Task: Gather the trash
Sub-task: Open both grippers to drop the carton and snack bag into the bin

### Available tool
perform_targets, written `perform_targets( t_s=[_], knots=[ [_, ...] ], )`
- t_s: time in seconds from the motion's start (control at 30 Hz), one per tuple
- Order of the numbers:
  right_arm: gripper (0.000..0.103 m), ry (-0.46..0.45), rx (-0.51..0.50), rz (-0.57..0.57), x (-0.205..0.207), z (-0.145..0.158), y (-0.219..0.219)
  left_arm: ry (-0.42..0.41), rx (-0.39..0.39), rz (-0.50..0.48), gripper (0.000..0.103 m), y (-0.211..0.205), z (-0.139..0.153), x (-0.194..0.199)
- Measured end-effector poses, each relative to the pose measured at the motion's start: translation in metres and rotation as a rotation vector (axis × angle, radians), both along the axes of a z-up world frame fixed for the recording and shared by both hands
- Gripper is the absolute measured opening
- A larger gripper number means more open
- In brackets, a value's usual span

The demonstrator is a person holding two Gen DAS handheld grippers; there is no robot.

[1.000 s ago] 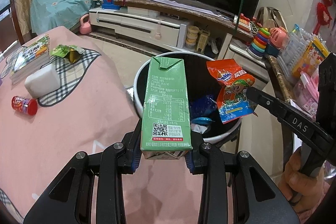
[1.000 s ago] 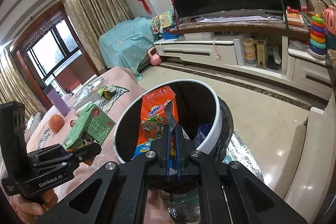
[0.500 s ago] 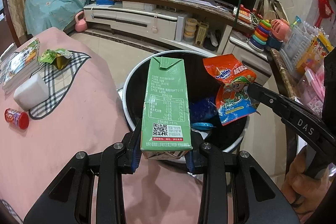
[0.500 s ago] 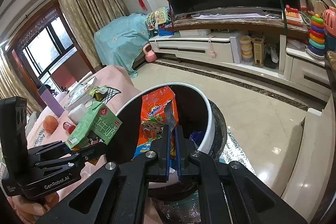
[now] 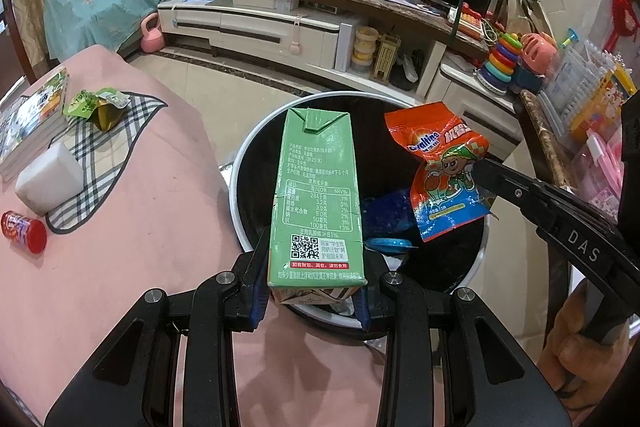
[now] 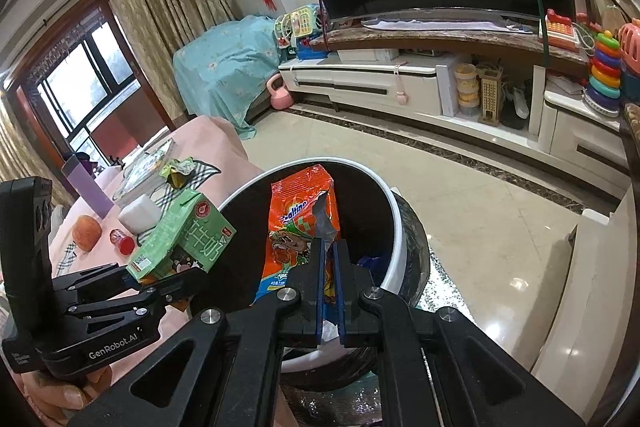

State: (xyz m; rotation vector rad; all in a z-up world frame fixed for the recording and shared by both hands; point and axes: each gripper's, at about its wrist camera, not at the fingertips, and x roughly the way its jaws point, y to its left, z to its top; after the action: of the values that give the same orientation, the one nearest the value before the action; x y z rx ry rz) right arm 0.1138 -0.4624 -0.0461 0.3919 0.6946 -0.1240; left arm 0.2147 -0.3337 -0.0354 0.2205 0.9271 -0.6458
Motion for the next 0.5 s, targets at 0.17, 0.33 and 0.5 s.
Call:
perform_targets(
  t_s=[0.17, 0.33, 0.5],
  knots=[
    [0.010, 0.010, 0.006, -0.008, 0.005, -0.003, -0.003, 0.010, 0.005, 0.001, 0.037, -0.002, -0.001, 0.002],
    [0.029, 0.002, 0.046, -0.005, 0.005, -0.005, -0.007, -0.004, -0.032, 0.016, 0.061, 0.007, 0.005, 0.001],
    [0.052, -0.038, 0.063, -0.002, 0.000, 0.002, -0.003, -0.014, -0.081, 0.054, 0.061, 0.030, 0.013, -0.004]
  ],
)
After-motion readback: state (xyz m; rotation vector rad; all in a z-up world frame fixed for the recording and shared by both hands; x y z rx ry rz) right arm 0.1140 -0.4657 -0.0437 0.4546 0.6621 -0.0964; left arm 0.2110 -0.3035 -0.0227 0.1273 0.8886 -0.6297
